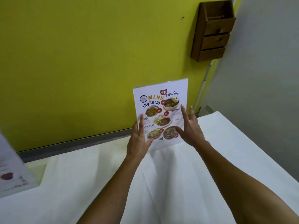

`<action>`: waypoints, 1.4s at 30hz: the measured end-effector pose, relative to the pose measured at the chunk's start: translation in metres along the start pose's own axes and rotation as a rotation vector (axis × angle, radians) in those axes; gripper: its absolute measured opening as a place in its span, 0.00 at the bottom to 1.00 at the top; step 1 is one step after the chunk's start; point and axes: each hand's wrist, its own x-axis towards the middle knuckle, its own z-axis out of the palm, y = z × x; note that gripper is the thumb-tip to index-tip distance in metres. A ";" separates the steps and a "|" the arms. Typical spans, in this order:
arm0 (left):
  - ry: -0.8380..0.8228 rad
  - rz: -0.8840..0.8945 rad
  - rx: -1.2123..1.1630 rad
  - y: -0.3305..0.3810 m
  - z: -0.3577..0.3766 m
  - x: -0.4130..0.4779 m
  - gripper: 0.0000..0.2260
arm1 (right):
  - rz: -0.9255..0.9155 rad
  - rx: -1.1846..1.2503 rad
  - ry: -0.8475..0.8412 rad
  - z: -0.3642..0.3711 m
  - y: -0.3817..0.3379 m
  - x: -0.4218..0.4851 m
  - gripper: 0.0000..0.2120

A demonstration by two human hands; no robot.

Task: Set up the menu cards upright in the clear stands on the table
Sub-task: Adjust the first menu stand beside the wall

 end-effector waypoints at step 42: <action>0.033 -0.204 0.267 0.187 0.144 0.076 0.49 | -0.126 0.222 -0.070 -0.084 0.234 0.066 0.49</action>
